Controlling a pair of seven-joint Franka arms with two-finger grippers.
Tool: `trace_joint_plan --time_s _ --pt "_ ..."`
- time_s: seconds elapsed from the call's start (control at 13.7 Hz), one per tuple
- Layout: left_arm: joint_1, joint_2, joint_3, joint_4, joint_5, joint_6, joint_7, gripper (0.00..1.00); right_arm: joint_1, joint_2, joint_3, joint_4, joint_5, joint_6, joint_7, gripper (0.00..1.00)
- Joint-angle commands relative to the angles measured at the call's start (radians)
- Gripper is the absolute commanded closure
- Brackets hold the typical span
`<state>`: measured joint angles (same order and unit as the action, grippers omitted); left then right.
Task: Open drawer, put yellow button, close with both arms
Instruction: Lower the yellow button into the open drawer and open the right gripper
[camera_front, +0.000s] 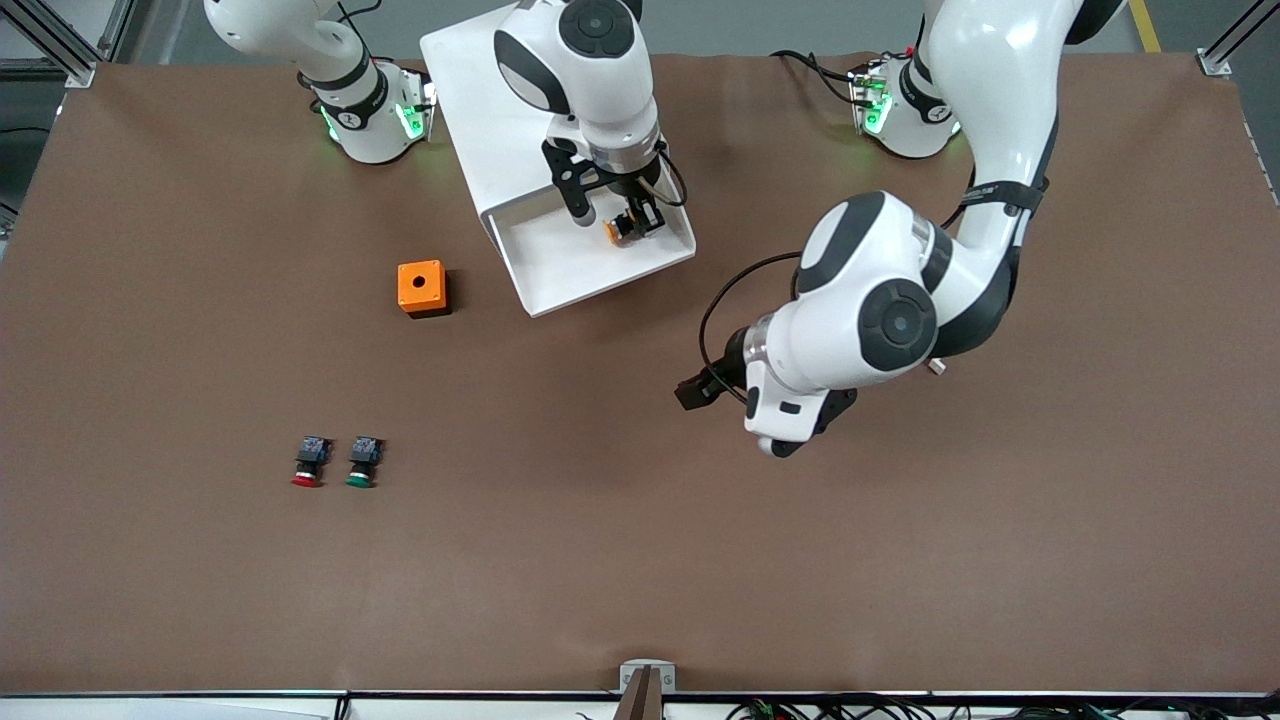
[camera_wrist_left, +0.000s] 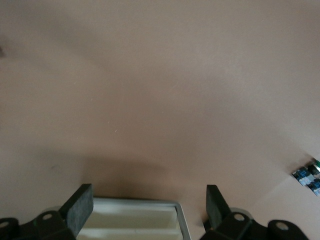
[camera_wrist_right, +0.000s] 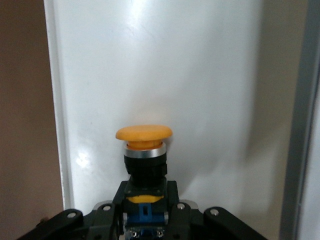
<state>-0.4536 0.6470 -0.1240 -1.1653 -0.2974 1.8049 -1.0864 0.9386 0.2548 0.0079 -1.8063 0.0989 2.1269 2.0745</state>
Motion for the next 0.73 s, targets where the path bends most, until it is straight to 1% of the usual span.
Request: trace_joint_plan --time_s 0.0,0.07,0.15,0.22,0.29,0.37,0.51,0.66 --pt "-0.045 -0.035 0.009 -0.051 0.092 0.033 -0.021 0.01 0.013 0.037 -0.013 0.053 -0.013 -0.012 0.033 0.58" --pt "-0.053 -0.033 0.01 -0.051 0.113 0.048 -0.035 0.01 0.011 0.037 -0.014 0.058 -0.013 -0.016 0.032 0.11" --pt "-0.074 -0.03 0.01 -0.053 0.148 0.063 -0.055 0.01 0.008 0.035 -0.014 0.071 -0.013 -0.021 0.027 0.0" --pt "-0.089 -0.027 0.009 -0.053 0.187 0.076 -0.087 0.01 -0.001 0.035 -0.017 0.093 -0.013 -0.034 0.023 0.0" --pt "-0.102 -0.024 0.009 -0.053 0.207 0.091 -0.121 0.01 -0.018 0.035 -0.019 0.129 -0.013 -0.076 -0.008 0.0" --pt "-0.114 -0.02 0.009 -0.053 0.208 0.096 -0.144 0.01 -0.044 0.035 -0.017 0.178 -0.008 -0.147 -0.086 0.0" --pt "-0.137 -0.012 0.009 -0.053 0.225 0.099 -0.152 0.01 -0.102 0.035 -0.017 0.27 -0.005 -0.282 -0.26 0.0" --pt "-0.164 -0.015 0.01 -0.08 0.239 0.099 -0.152 0.01 -0.167 0.032 -0.019 0.343 -0.004 -0.42 -0.525 0.0"
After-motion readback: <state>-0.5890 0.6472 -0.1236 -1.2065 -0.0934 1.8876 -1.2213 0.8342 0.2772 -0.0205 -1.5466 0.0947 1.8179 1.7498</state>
